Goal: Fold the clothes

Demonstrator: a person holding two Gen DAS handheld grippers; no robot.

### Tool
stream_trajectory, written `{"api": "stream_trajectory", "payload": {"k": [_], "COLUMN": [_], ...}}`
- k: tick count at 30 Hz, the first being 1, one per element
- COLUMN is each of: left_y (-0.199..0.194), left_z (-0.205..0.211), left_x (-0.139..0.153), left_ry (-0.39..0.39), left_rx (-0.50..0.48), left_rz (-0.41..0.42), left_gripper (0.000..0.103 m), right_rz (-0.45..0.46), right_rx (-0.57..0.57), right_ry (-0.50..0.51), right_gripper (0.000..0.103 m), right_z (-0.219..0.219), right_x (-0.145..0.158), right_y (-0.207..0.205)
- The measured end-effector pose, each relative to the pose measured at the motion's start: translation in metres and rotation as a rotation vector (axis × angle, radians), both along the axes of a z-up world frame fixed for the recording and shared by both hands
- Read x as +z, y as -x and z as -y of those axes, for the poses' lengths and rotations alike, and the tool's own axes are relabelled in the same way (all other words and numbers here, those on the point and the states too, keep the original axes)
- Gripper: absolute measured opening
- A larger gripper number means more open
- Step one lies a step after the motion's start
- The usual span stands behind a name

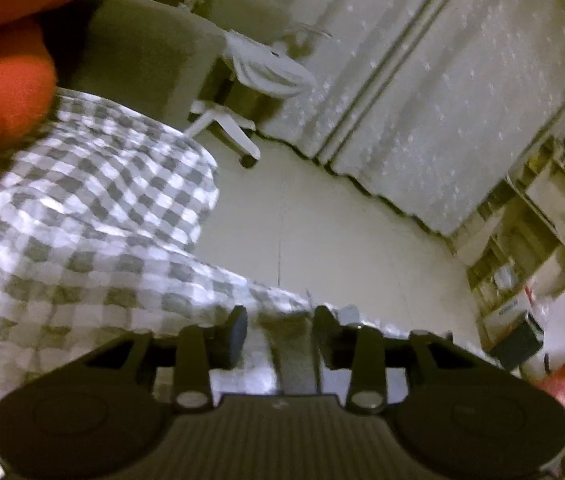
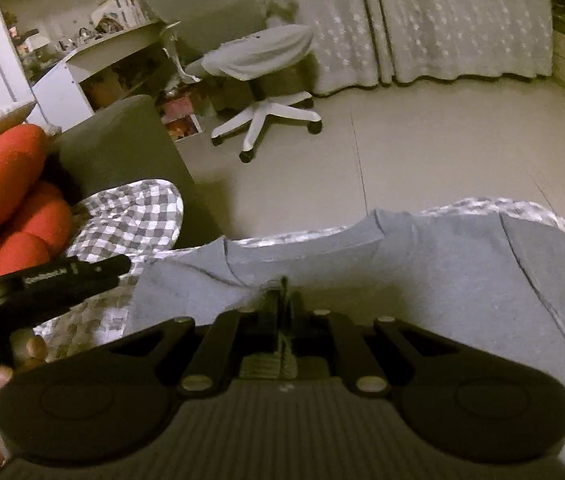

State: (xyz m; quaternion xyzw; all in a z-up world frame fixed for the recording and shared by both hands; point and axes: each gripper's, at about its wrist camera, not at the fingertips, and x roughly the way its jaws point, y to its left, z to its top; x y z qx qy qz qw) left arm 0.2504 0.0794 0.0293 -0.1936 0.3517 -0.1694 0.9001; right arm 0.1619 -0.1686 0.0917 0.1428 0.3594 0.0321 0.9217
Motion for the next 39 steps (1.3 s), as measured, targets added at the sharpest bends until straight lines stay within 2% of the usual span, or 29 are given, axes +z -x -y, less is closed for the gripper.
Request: {"api": "stream_trajectory", "payload": {"k": [1, 3, 4, 5, 6, 13, 18, 23, 25, 27, 30, 32, 33, 34, 37, 39], "left_y": [-0.001, -0.002, -0.002, -0.002, -0.001, 0.002, 0.006, 0.004, 0.003, 0.002, 0.002, 0.002, 0.003, 0.003, 0.003, 0.000], "left_z": [0.003, 0.009, 0.009, 0.008, 0.007, -0.002, -0.003, -0.008, -0.009, -0.012, -0.011, -0.010, -0.009, -0.009, -0.013, -0.015], "left_x": [-0.001, -0.004, -0.005, -0.006, -0.007, -0.013, -0.015, -0.017, -0.017, -0.018, -0.018, -0.018, -0.018, -0.017, -0.018, -0.020], "left_ry": [-0.005, -0.018, -0.021, -0.023, -0.025, -0.040, -0.066, -0.022, -0.009, 0.007, 0.021, 0.019, 0.020, 0.020, 0.039, 0.048], "left_rx": [-0.012, -0.031, -0.032, -0.028, -0.024, 0.005, 0.003, 0.019, 0.022, 0.028, 0.043, 0.050, 0.051, 0.052, 0.053, 0.051], "left_rz": [-0.004, -0.011, -0.012, -0.012, -0.011, -0.005, 0.020, 0.007, 0.005, -0.001, -0.004, -0.002, 0.001, 0.003, -0.003, -0.025], "left_gripper": [0.050, 0.049, 0.041, 0.027, 0.008, 0.006, 0.006, 0.006, 0.007, 0.007, 0.007, 0.007, 0.007, 0.007, 0.008, 0.012], "right_rz": [-0.008, -0.012, -0.009, -0.006, -0.004, 0.038, 0.010, -0.036, -0.055, -0.095, -0.132, -0.121, -0.114, -0.107, -0.054, -0.041], "right_rx": [0.002, 0.013, 0.016, 0.020, 0.024, 0.049, 0.050, 0.170, 0.240, 0.321, 0.363, 0.370, 0.373, 0.376, 0.344, 0.314], "right_ry": [0.002, -0.005, -0.005, -0.004, -0.003, 0.007, 0.031, -0.028, -0.060, -0.091, -0.045, 0.014, 0.043, 0.072, 0.108, 0.096], "right_gripper": [0.005, 0.005, 0.005, 0.005, 0.005, 0.005, 0.005, 0.022, 0.058, 0.059, 0.059, 0.036, 0.007, 0.000, 0.000, 0.000], "right_z": [-0.001, 0.000, 0.000, 0.001, 0.002, 0.002, -0.003, 0.007, 0.013, 0.017, 0.007, -0.002, -0.007, -0.012, -0.010, -0.005], "right_x": [-0.003, -0.008, -0.010, -0.010, -0.010, -0.009, -0.023, -0.012, -0.007, -0.008, -0.017, -0.019, -0.019, -0.020, -0.013, -0.008], "right_y": [-0.001, -0.003, -0.004, -0.004, -0.005, -0.004, -0.010, -0.007, -0.002, 0.004, 0.010, 0.013, 0.014, 0.015, 0.016, 0.013]}}
